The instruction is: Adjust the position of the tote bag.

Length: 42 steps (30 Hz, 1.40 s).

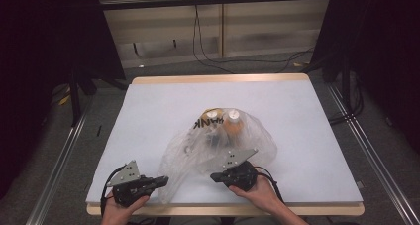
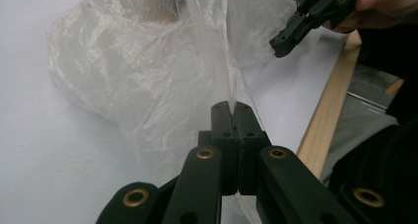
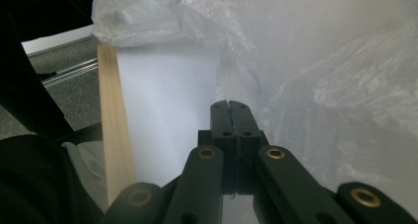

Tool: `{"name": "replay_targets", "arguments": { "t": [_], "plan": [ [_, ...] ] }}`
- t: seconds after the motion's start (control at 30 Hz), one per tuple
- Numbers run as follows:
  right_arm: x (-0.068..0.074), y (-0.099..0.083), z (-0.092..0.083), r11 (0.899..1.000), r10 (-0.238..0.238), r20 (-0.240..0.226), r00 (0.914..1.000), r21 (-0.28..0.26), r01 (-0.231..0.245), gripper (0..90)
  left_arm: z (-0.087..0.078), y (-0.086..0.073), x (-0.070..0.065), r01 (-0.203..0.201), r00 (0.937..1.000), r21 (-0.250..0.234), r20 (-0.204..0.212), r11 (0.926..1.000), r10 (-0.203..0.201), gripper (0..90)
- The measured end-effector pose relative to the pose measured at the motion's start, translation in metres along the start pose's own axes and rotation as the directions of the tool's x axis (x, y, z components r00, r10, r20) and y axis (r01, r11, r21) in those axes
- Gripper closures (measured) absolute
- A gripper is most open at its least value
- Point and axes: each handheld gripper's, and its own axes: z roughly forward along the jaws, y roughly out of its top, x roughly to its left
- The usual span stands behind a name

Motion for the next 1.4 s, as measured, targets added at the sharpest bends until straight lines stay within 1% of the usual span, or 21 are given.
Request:
{"name": "replay_targets", "arguments": {
  "t": [0.03, 0.1, 0.17, 0.27, 0.37, 0.43, 0.6, 0.63, 0.67, 0.8, 0.83, 0.87, 0.93, 1.0, 1.03, 1.13, 1.2, 1.27, 1.33, 1.37, 1.4],
  "plan": [
    [0.0, 0.001, -0.002, 1.0, -0.002, -0.002, 1.0, -0.005, 0.002, 90.0, -0.002, 0.0, 0.002, -0.006, 0.9999, -0.001, 0.01, 1.0, 0.006, 89.8],
    [0.001, 0.002, -0.005, 1.0, -0.007, 0.006, 1.0, -0.02, 0.008, 90.0, -0.002, 0.0, 0.003, 0.041, 0.9989, -0.006, 0.026, 0.9992, -0.04, 89.7],
    [0.001, 0.003, -0.01, 0.999, -0.01, -0.001, 0.9999, -0.044, 0.01, 90.0, -0.004, 0.001, 0.003, 0.043, 0.9977, -0.025, 0.053, 0.9988, -0.041, 89.7],
    [0.002, 0.006, -0.017, 0.997, -0.01, 0.001, 1.0, -0.071, 0.01, 90.0, -0.006, 0.003, 0.001, 0.044, 0.9974, -0.05, 0.059, 0.9978, -0.041, 89.8],
    [0.001, 0.008, -0.025, 0.995, -0.006, 0.003, 1.0, -0.098, 0.006, 90.0, -0.007, 0.006, 0.001, 0.037, 0.9977, -0.053, 0.059, 0.9979, -0.034, 90.0],
    [0.001, 0.01, -0.03, 0.993, 0.002, 0.004, 1.0, -0.115, -0.002, 90.0, -0.007, 0.008, 0.0, 0.049, 0.9967, -0.068, 0.068, 0.9965, -0.045, 90.0],
    [0.001, 0.014, -0.04, 0.989, 0.007, 0.0, 1.0, -0.147, -0.006, 90.0, -0.011, 0.015, 0.0, 0.052, 0.9975, -0.096, 0.053, 0.994, -0.047, 90.0],
    [0.001, 0.015, -0.042, 0.989, 0.005, 0.003, 1.0, -0.15, -0.005, 90.0, -0.012, 0.016, 0.001, 0.043, 0.9977, -0.101, 0.056, 0.9939, -0.038, 90.0],
    [0.001, 0.015, -0.044, 0.988, 0.006, 0.006, 1.0, -0.155, -0.006, 90.0, -0.013, 0.017, 0.001, 0.055, 0.9972, -0.114, 0.057, 0.9919, -0.048, 90.0],
    [0.0, 0.018, -0.053, 0.983, 0.014, 0.01, 0.9999, -0.182, -0.012, 90.0, -0.018, 0.022, 0.002, 0.034, 0.9983, -0.129, 0.051, 0.9911, -0.028, 90.0],
    [-0.001, 0.021, -0.059, 0.978, 0.014, 0.013, 0.9998, -0.206, -0.011, 90.0, -0.02, 0.025, 0.002, 0.011, 0.9994, -0.131, 0.033, 0.9913, -0.007, 90.0],
    [-0.001, 0.023, -0.062, 0.977, 0.009, 0.02, 0.9998, -0.212, -0.004, 90.0, -0.02, 0.027, 0.002, -0.001, 0.9994, -0.135, 0.033, 0.9908, 0.005, 90.0],
    [-0.001, 0.025, -0.067, 0.974, 0.009, 0.024, 0.9997, -0.227, -0.003, 90.0, -0.021, 0.03, 0.003, 0.014, 0.9994, -0.147, 0.034, 0.989, -0.009, 90.0],
    [-0.002, 0.028, -0.073, 0.969, 0.011, 0.027, 0.9996, -0.246, -0.004, 90.0, -0.022, 0.035, 0.004, 0.011, 0.9996, -0.153, 0.028, 0.9881, -0.007, 90.0],
    [-0.002, 0.029, -0.074, 0.968, 0.01, 0.026, 0.9996, -0.249, -0.003, 90.0, -0.023, 0.038, 0.004, 0.005, 0.9998, -0.151, 0.021, 0.9885, -0.002, 90.0],
    [-0.003, 0.029, -0.076, 0.968, 0.012, 0.032, 0.9994, -0.252, -0.004, 90.0, -0.024, 0.043, 0.004, 0.022, 0.9997, -0.163, 0.013, 0.9864, -0.02, 90.0],
    [-0.005, 0.031, -0.078, 0.965, 0.014, 0.038, 0.9992, -0.261, -0.004, 90.0, -0.025, 0.051, 0.008, 0.004, 0.9998, -0.179, 0.02, 0.9838, 0.0, 90.0],
    [-0.005, 0.034, -0.082, 0.962, 0.012, 0.044, 0.999, -0.273, 0.0, 90.0, -0.026, 0.058, 0.009, -0.004, 0.9999, -0.182, 0.012, 0.9832, 0.006, 90.0],
    [-0.005, 0.038, -0.088, 0.957, 0.008, 0.052, 0.9986, -0.29, 0.007, 90.0, -0.027, 0.065, 0.011, -0.009, 0.9998, -0.199, 0.015, 0.9799, 0.013, 90.0],
    [-0.005, 0.04, -0.09, 0.954, 0.005, 0.059, 0.9983, -0.299, 0.013, 90.0, -0.027, 0.068, 0.011, -0.014, 0.9999, -0.196, 0.005, 0.9806, 0.015, 90.0],
    [-0.005, 0.042, -0.094, 0.951, 0.004, 0.064, 0.998, -0.307, 0.016, 90.0, -0.027, 0.072, 0.012, -0.008, 0.9999, -0.209, 0.014, 0.9779, 0.011, 90.0]
  ]
}}
